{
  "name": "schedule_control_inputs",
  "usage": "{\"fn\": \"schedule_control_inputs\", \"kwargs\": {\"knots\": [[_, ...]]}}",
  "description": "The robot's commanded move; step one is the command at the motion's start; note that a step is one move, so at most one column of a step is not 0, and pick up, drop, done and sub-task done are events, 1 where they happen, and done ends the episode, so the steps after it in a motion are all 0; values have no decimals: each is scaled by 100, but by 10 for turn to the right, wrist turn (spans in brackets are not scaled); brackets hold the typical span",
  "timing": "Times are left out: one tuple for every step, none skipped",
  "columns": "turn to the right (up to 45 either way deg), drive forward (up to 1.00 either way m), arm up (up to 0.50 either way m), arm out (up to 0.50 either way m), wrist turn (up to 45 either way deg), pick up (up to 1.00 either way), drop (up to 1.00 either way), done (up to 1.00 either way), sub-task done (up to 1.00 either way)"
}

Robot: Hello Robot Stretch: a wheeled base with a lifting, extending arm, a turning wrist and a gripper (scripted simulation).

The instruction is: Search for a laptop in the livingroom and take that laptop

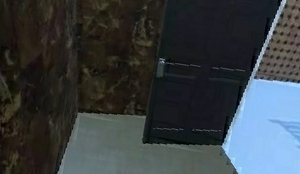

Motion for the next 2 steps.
{"fn": "schedule_control_inputs", "kwargs": {"knots": [[450,0,0,0,0,0,0,0,0],[180,0,0,0,0,0,0,0,0]]}}
